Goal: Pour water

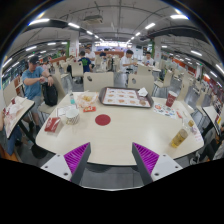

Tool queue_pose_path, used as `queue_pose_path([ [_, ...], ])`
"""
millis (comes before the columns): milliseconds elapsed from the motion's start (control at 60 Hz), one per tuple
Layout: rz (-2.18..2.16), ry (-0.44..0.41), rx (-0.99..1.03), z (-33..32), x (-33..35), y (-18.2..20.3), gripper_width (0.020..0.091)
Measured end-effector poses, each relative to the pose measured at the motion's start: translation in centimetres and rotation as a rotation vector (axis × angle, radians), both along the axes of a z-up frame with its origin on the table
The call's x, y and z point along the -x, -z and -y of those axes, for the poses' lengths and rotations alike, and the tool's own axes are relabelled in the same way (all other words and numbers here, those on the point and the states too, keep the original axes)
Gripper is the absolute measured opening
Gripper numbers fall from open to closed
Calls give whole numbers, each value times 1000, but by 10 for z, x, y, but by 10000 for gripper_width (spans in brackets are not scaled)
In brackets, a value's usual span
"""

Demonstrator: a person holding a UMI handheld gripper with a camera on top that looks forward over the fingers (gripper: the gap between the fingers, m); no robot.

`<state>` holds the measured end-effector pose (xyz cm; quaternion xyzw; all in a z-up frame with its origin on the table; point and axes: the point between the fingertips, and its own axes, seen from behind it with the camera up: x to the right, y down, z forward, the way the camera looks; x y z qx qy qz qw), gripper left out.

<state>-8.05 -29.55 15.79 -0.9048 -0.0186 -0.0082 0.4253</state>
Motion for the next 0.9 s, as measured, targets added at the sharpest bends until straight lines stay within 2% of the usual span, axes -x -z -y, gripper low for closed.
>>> queue_pose_path([
  [17, 0, 2, 2, -11, 16, -1, 848],
  [117, -7, 12, 7, -17, 4, 4, 849],
  [133, -8, 11, 7, -7, -20, 10, 852],
  [350, 11, 39, 12, 5, -116, 47, 850],
  [533, 9, 107, -2, 1, -215, 87, 852],
  [750, -7, 173, -103, -50, -308, 105, 850],
  [900, -1, 179, -168, -97, -338, 108, 850],
])
